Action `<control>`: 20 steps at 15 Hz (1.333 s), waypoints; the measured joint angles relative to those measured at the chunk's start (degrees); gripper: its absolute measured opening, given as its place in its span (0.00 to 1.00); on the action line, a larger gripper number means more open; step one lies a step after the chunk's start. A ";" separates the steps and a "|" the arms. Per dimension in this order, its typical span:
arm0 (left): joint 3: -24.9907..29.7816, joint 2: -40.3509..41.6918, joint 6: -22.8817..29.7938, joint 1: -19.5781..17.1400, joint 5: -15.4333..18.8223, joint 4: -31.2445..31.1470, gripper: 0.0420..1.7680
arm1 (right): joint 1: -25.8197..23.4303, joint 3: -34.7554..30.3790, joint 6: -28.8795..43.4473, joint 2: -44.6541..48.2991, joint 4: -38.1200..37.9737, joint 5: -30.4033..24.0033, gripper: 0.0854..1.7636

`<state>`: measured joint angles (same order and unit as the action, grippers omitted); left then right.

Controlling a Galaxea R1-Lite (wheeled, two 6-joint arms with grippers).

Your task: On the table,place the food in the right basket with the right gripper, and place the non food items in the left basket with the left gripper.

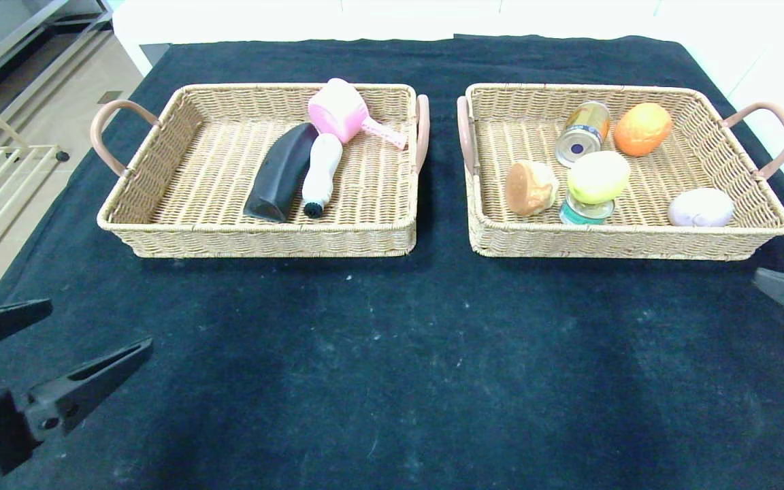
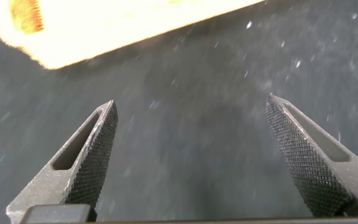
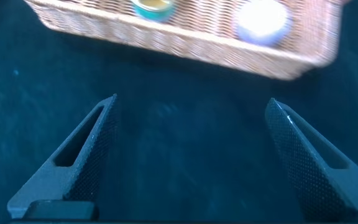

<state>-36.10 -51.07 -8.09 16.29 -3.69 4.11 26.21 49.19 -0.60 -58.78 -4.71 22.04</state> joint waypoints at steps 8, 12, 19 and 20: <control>-14.18 18.69 0.02 -2.10 -0.05 -33.34 0.97 | -14.23 -0.33 0.55 23.21 -24.37 -8.73 0.96; -15.69 27.15 0.02 -6.90 0.80 -38.30 0.97 | -18.20 -2.39 0.67 32.74 -30.29 -10.97 0.96; -23.08 34.61 4.49 -8.52 0.91 -50.38 0.97 | -25.05 -7.44 0.60 45.40 -35.29 -14.56 0.96; -23.91 34.80 6.14 -8.58 0.89 -51.57 0.97 | -25.55 -8.34 0.60 46.43 -35.36 -15.10 0.96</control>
<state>-60.00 -16.26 -1.95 7.70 -2.80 -47.46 0.66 40.85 0.00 -12.35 -40.07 6.94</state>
